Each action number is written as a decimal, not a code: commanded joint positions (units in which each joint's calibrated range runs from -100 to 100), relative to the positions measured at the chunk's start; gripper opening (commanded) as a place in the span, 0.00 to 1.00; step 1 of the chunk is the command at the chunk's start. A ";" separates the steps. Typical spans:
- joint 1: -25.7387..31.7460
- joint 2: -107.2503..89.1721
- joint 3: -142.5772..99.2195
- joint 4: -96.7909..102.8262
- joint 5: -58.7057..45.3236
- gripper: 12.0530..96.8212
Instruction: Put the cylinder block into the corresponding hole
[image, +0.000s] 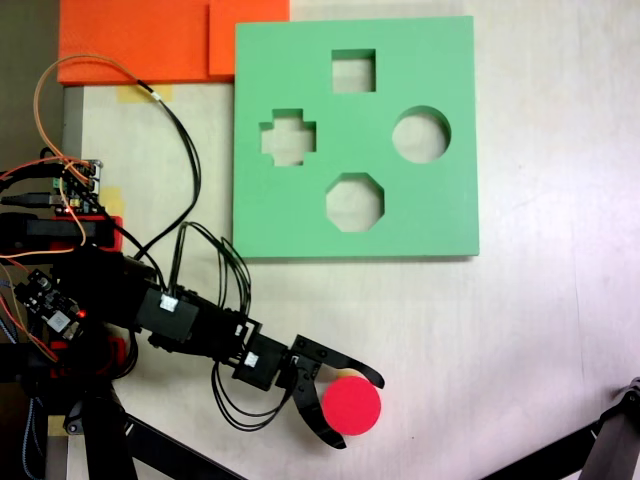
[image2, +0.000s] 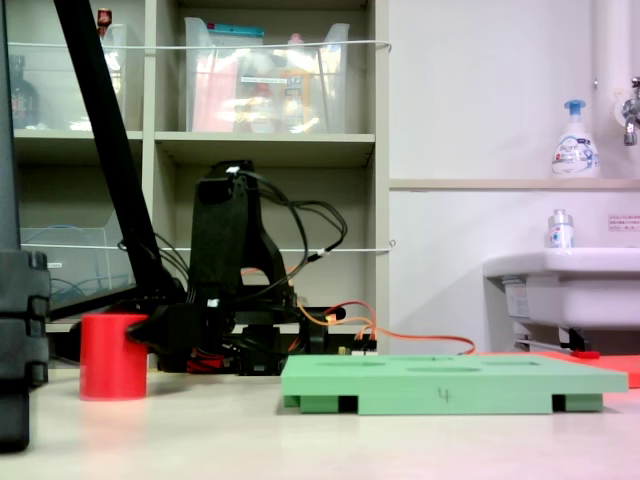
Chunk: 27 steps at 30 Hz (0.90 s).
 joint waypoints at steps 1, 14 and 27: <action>0.29 -1.86 0.49 0.23 0.20 0.36; 4.40 -39.57 -7.09 -13.83 -0.05 0.34; 17.63 -61.36 3.28 -31.54 -1.17 0.34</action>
